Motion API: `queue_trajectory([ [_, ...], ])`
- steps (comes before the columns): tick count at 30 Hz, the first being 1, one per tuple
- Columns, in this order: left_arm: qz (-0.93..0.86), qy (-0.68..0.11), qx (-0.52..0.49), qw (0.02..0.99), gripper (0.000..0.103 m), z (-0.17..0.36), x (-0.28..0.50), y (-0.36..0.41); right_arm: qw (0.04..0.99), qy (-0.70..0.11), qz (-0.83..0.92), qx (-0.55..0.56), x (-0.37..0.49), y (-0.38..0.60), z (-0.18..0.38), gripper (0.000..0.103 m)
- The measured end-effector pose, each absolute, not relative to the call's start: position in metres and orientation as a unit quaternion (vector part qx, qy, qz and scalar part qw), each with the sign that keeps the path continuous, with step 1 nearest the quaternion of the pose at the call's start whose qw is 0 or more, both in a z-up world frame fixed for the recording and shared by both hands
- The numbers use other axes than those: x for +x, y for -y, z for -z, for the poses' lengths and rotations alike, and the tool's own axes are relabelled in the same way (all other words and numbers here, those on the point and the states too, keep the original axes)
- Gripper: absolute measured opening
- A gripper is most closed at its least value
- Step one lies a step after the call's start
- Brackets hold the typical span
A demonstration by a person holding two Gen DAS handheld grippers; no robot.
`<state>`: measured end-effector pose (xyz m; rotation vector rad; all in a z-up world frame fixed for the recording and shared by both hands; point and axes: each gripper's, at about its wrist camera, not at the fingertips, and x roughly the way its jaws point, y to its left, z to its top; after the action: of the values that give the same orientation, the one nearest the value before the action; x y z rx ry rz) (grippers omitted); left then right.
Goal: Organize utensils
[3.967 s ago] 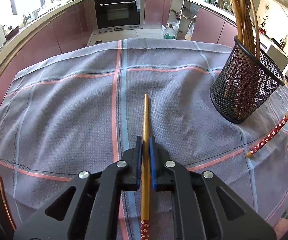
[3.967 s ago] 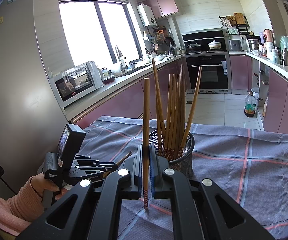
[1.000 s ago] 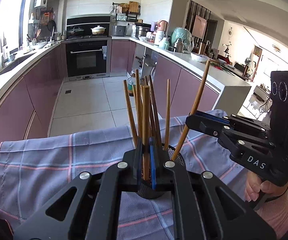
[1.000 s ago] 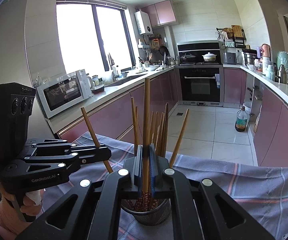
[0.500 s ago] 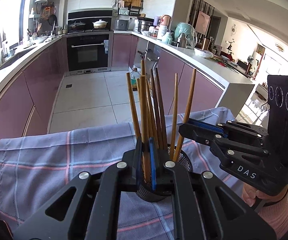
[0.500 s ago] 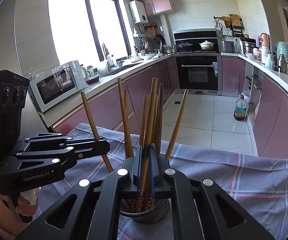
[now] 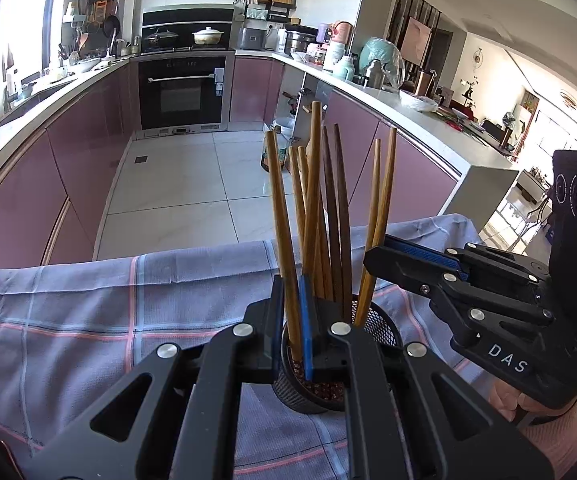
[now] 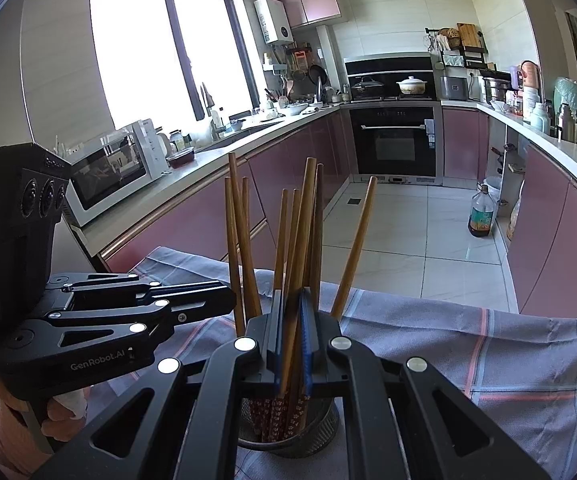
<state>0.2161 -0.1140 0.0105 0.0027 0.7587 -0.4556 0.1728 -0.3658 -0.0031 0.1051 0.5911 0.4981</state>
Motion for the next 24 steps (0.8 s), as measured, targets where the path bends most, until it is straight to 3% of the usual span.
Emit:
queue_trajectory([
  [5,0.219,-0.37,0.001,0.903,0.011,-0.004,0.22,0.115,0.925,-0.289,-0.24,0.053,0.176,0.365,0.005,0.007],
  [13,0.215,-0.37,-0.011,0.904,0.035,0.008,0.218,0.11,0.926,-0.289,-0.238,0.055,0.176,0.367,0.009,0.012],
  [15,0.208,-0.362,-0.011,0.908,0.041,0.011,0.215,0.107,0.926,-0.288,-0.237,0.055,0.175,0.368,0.01,0.021],
  [19,0.19,-0.34,-0.014,0.921,0.063,0.014,0.202,0.095,0.932,-0.276,-0.228,0.052,0.162,0.37,0.011,0.035],
  [20,0.183,-0.332,-0.013,0.925,0.067,0.015,0.197,0.092,0.935,-0.27,-0.224,0.049,0.158,0.37,0.011,0.044],
  [21,0.176,-0.324,-0.013,0.93,0.078,0.015,0.192,0.089,0.939,-0.262,-0.22,0.048,0.152,0.371,0.01,0.056],
  [22,0.166,-0.316,-0.012,0.934,0.088,0.015,0.187,0.085,0.942,-0.254,-0.215,0.046,0.145,0.372,0.01,0.06],
  [24,0.148,-0.296,-0.014,0.943,0.098,0.016,0.176,0.077,0.95,-0.235,-0.201,0.04,0.132,0.374,0.01,0.079],
])
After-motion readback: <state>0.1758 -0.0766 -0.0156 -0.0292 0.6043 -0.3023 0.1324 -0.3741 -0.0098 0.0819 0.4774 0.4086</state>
